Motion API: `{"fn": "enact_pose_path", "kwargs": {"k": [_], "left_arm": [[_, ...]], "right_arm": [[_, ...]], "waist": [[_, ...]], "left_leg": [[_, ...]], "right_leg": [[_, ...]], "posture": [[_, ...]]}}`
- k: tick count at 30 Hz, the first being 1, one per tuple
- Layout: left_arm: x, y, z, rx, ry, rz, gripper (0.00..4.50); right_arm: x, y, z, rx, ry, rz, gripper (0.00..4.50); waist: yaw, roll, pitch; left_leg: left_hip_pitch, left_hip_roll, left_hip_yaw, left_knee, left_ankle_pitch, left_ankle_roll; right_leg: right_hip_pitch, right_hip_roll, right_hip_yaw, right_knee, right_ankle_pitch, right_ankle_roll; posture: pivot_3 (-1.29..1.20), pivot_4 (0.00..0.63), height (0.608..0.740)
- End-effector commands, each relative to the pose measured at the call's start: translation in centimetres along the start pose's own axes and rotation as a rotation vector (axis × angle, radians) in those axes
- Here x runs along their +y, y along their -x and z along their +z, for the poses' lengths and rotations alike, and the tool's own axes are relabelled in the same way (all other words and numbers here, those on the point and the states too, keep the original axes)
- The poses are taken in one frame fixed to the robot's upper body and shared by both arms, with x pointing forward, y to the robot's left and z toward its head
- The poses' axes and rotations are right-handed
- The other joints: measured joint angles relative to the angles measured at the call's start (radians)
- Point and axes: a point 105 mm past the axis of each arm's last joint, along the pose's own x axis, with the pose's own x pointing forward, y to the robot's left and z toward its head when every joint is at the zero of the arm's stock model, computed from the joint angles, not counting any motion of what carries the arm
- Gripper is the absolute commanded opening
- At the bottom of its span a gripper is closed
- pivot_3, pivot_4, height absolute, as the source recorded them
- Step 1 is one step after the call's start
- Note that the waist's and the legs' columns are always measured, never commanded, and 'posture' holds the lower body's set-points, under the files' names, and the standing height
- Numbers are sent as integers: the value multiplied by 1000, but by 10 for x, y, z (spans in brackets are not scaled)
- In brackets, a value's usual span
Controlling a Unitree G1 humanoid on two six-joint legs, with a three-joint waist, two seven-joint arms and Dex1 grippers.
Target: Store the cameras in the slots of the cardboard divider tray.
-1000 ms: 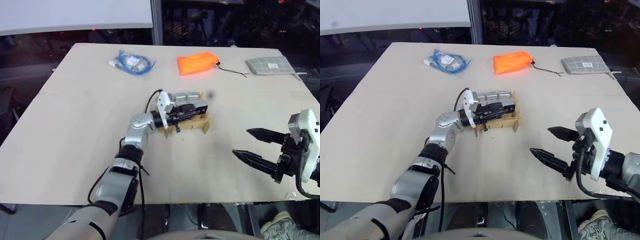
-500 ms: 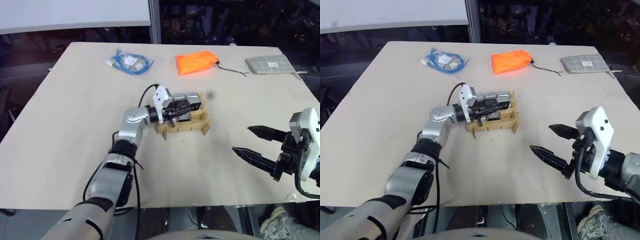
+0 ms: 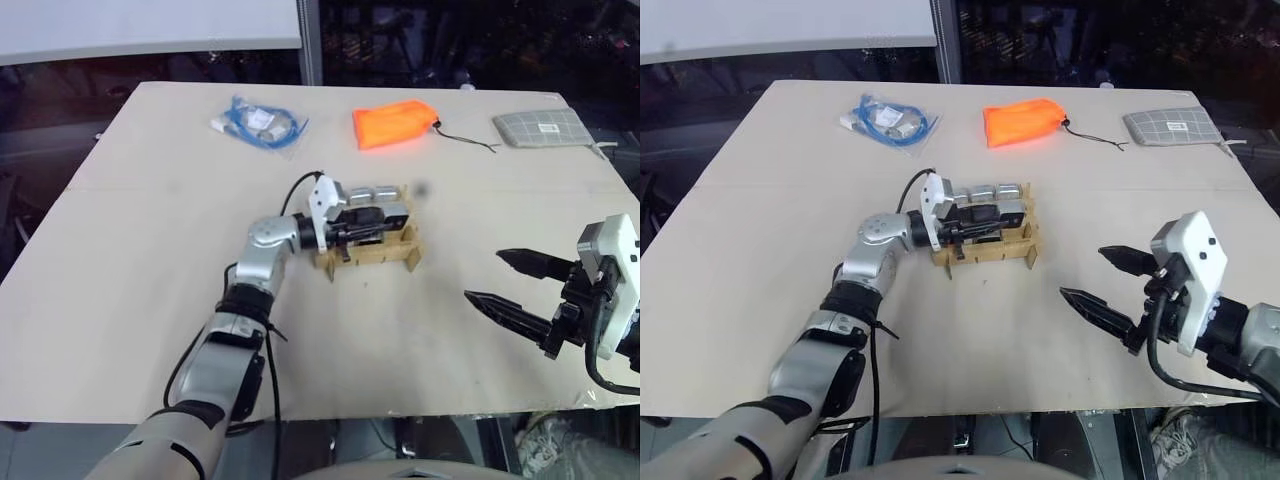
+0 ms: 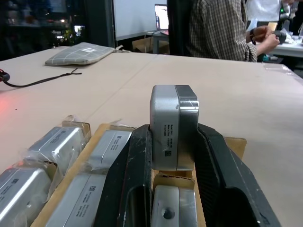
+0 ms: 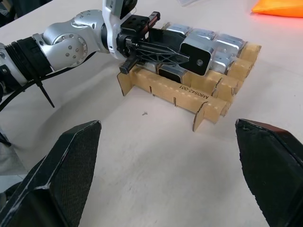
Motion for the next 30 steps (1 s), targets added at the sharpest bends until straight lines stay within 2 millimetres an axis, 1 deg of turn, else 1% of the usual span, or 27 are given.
{"fn": "enact_pose_path", "kwargs": {"k": [1,10,11,12,16,24,30], "left_arm": [[-2,-2,-1,19,1,-28,688],[-3,-8,-5,35,19,-33,688],[-3,-8,-5,32,23,-31,1711],[-3,-8,-5,33,22,-32,1980],[-4,-8,-7,45,25,-44,3733],[-2,1,-7,48,31,-24,3733],[-8,-2,-9,70,29,-55,3733]], "right_arm": [[2,0,7,-34,29,3,4488],[3,-1,6,-34,32,-4,4488],[3,-1,6,-34,33,-5,4500],[2,-1,6,-35,33,-5,4500],[2,0,6,-36,34,-5,4500],[2,1,5,-29,34,-1,4500],[2,1,5,-27,35,1,4500]], "waist": [[0,0,0],[1,0,0],[1,0,0],[1,0,0],[1,0,0],[-1,0,0],[-1,0,0]], "left_leg": [[0,0,0,0,0,0],[0,0,0,0,0,0],[0,0,0,0,0,0],[0,0,0,0,0,0],[0,0,0,0,0,0],[0,0,0,0,0,0],[0,0,0,0,0,0]], "right_leg": [[0,0,0,0,0,0],[0,0,0,0,0,0],[0,0,0,0,0,0],[0,0,0,0,0,0],[0,0,0,0,0,0],[0,0,0,0,0,0],[0,0,0,0,0,0]], "posture": [[0,150,740],[0,150,740],[0,150,740],[0,150,740],[0,150,740],[0,150,740],[0,150,740]]}}
